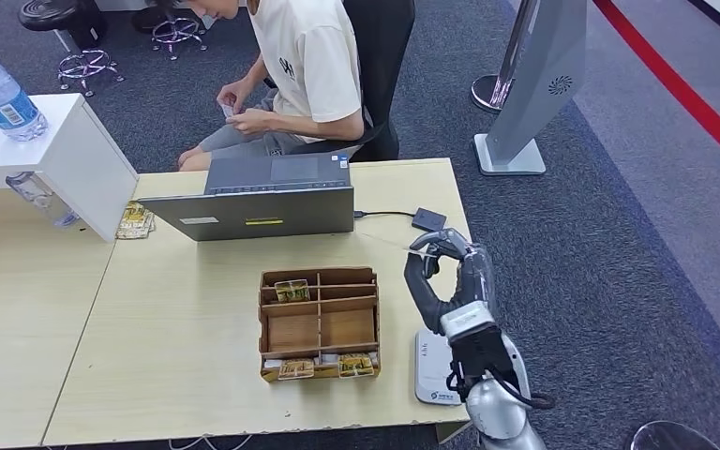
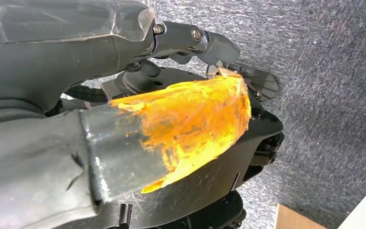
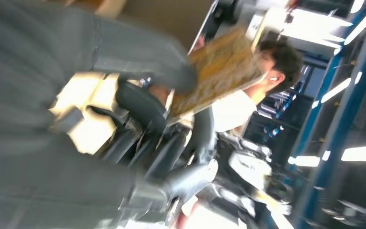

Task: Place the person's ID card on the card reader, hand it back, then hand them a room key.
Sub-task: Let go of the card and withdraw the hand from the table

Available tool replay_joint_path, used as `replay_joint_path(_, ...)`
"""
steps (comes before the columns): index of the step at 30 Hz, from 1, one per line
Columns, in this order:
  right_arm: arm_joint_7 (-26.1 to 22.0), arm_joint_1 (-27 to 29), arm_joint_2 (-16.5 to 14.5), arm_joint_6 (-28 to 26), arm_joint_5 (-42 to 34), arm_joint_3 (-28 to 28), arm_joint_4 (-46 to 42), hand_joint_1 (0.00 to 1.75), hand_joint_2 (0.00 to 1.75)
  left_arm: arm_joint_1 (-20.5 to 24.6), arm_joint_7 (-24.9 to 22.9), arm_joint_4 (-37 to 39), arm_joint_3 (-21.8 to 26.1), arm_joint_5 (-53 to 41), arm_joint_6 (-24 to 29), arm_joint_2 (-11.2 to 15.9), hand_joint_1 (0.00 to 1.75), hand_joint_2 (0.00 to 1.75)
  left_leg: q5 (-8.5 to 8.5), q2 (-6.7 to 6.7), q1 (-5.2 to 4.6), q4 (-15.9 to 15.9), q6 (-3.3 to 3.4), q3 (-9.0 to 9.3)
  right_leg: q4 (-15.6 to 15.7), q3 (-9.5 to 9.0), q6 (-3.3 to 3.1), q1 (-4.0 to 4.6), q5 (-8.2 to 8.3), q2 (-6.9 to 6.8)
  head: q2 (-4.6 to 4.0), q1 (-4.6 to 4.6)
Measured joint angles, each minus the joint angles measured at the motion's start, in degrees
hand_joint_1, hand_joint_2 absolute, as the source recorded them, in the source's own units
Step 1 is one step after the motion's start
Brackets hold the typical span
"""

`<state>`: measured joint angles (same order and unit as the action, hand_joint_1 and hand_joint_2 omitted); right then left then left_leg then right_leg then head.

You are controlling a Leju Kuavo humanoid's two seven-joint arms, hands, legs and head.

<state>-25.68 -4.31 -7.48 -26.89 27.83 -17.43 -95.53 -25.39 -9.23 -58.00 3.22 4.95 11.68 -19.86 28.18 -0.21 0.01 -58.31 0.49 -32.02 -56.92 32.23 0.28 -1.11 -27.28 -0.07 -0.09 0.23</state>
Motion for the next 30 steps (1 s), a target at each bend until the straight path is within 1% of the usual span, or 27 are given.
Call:
replay_joint_path(3,4.0,-3.0,0.0,-8.0,14.6,-3.0,3.5,1.75,1.75,0.1,-0.1,-0.1,0.0,-1.2,-0.9,-0.1,0.00,0.00,-0.01,0.01,0.01,0.0,-0.01,0.00,0.0,0.00,0.00,0.00,0.00,0.01,0.00,-0.01)
replay_joint_path(5,6.4,-5.4,-0.3,-11.1,23.3,-4.6,6.3,1.75,1.75,0.3,0.3,0.0,0.0,-2.0,-1.6,-0.1,0.00,0.00,-0.02,0.01,0.00,0.0,-0.02,0.02,0.0,0.00,0.00,0.00,0.00,0.01,0.00,0.00)
replay_joint_path(7,7.7,-7.5,-0.9,-12.1,29.0,-5.5,8.8,1.75,1.75,0.6,0.6,0.3,0.0,-2.5,-2.1,-0.1,0.00,0.00,-0.04,0.00,0.00,0.0,-0.02,0.03,0.0,-0.01,0.00,0.00,0.01,0.00,0.00,0.00)
replay_joint_path(11,8.4,-10.4,-2.1,-12.5,35.3,-5.9,12.1,1.75,1.75,1.2,1.5,1.2,0.0,-3.0,-2.6,0.0,0.00,0.00,-0.05,-0.01,0.00,0.0,-0.01,0.02,0.0,-0.01,-0.01,0.00,0.02,0.00,0.00,0.01)
replay_joint_path(15,10.6,-14.6,-3.7,-12.6,45.2,-5.4,16.0,1.75,1.75,3.1,3.4,4.2,0.0,-2.8,-3.2,0.6,0.00,0.00,-0.05,0.01,0.00,0.0,-0.01,0.04,0.0,-0.01,-0.02,0.00,0.03,0.04,0.00,0.00)
replay_joint_path(18,14.0,-18.8,-4.5,-12.6,50.0,-4.6,19.7,1.75,1.75,4.9,5.0,7.3,-0.1,-1.9,-3.5,1.1,0.00,0.00,-0.09,0.00,0.00,0.0,-0.03,0.05,0.0,-0.01,-0.05,0.00,0.06,0.03,0.00,0.00)
replay_joint_path(22,17.9,-23.3,-4.8,-12.6,53.9,-3.6,24.2,1.75,1.75,7.0,6.5,10.8,-1.1,-0.7,-3.5,2.1,0.00,0.00,-0.12,0.00,0.00,0.0,-0.05,0.05,0.0,-0.01,-0.06,-0.01,0.08,0.03,0.00,0.01)
replay_joint_path(30,24.0,-28.8,-4.8,-12.6,58.2,-2.6,30.3,1.75,1.75,9.6,8.1,15.5,-4.0,1.9,-3.5,3.9,0.00,0.00,-0.12,-0.05,-0.01,0.0,-0.05,0.02,0.0,0.02,-0.06,-0.01,0.09,-0.01,0.00,0.00)
